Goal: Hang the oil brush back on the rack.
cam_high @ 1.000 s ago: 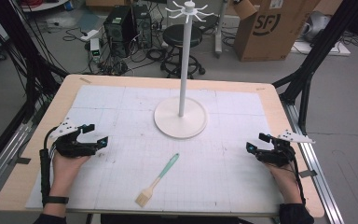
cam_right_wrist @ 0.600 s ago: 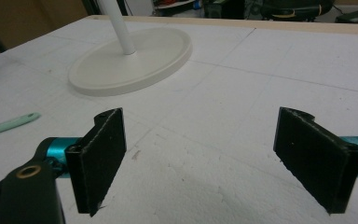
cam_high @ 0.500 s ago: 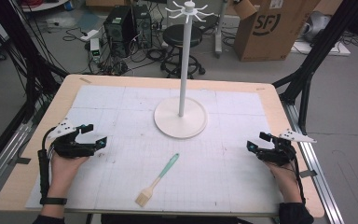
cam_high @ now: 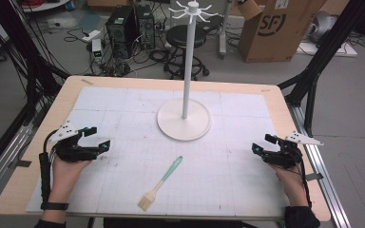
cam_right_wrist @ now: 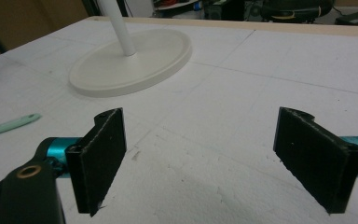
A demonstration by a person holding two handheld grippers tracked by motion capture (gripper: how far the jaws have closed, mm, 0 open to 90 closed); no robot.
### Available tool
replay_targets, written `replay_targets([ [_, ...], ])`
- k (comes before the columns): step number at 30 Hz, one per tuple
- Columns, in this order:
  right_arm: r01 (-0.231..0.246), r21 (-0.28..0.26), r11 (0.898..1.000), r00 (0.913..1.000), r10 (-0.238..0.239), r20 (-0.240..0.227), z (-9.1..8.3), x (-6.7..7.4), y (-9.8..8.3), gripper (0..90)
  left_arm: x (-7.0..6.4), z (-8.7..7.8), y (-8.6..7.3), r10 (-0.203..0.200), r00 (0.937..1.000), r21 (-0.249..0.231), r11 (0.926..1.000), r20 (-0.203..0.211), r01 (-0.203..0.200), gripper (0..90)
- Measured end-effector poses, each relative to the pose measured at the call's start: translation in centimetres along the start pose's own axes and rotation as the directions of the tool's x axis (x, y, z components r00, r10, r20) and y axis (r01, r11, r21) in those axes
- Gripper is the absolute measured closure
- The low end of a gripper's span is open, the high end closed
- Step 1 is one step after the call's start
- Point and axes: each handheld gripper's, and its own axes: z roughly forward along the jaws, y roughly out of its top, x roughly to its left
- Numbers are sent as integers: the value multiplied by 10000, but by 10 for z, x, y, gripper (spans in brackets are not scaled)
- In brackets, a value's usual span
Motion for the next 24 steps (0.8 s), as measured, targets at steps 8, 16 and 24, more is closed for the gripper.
replay_targets([
  [8, 14, -101, 9999, 10000, -14, -3, -2, 0, 1, 164, -27, 3, 10, 14, 9991, 201, 9998, 432, -23, 181],
  [16, -16, -102, 9999, 10000, 16, -48, -3, -1, 1, 164, -69, 17, 12, -34, 9950, 408, 9992, 1002, -7, 190],
  [24, -44, -91, 9999, 10000, 44, -30, -4, -2, 1, 164, -107, 35, 8, 35, 9915, 930, 9955, 1304, -158, 198],
])
